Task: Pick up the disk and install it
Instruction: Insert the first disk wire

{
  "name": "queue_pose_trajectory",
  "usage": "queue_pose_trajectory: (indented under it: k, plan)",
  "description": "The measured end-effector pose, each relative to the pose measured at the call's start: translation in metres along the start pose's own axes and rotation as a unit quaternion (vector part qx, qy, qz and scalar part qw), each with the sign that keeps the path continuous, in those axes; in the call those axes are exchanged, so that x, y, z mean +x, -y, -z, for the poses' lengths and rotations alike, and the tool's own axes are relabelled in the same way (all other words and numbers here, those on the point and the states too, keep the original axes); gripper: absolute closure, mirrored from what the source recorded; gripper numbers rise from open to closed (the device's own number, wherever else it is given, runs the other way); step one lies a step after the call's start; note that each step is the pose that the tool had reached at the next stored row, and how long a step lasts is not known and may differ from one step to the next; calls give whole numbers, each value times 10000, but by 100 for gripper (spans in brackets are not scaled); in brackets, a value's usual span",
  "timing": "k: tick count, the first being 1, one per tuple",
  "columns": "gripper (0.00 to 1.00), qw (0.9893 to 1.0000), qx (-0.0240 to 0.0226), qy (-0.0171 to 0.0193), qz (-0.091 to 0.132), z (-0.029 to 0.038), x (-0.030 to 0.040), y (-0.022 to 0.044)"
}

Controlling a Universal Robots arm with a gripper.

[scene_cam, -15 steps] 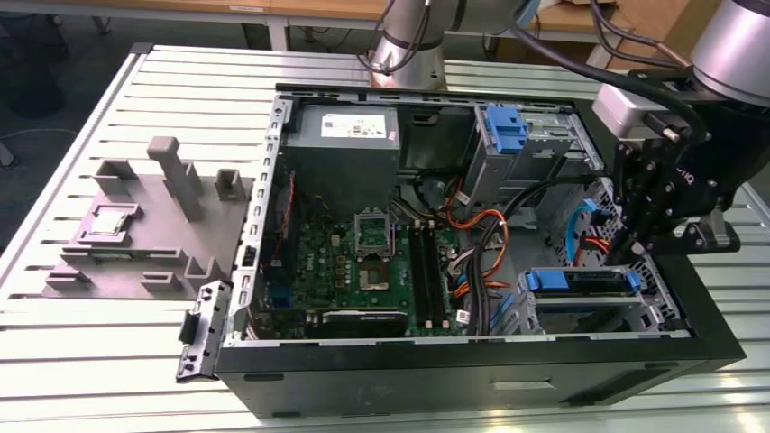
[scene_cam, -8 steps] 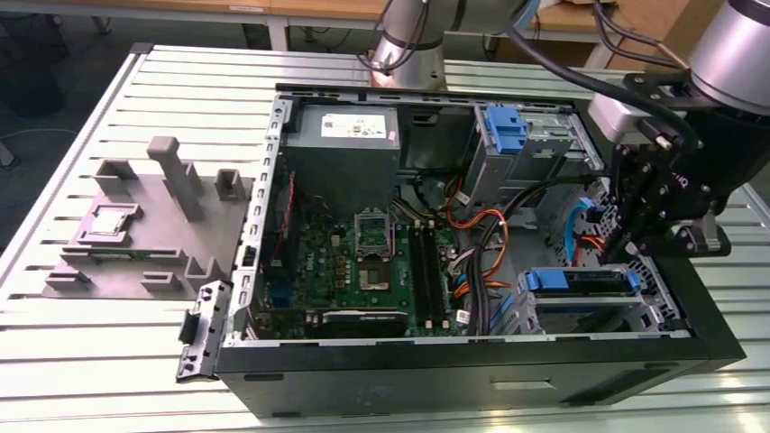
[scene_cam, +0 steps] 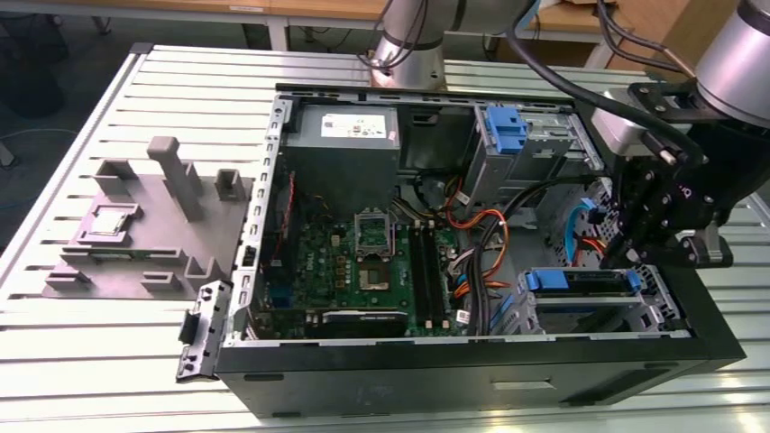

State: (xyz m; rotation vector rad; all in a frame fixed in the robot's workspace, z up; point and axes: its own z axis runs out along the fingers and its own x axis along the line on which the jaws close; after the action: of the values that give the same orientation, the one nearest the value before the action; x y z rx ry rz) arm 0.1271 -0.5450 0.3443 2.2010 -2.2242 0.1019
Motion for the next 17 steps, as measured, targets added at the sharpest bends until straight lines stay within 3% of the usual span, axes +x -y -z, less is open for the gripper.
queue_pose_trajectory:
  k: [6,17]
  plan:
    - [83,9998,-10,-7,-188,-28,-2,-1]
    - [83,9998,-10,-6,-191,-85,-1,-9]
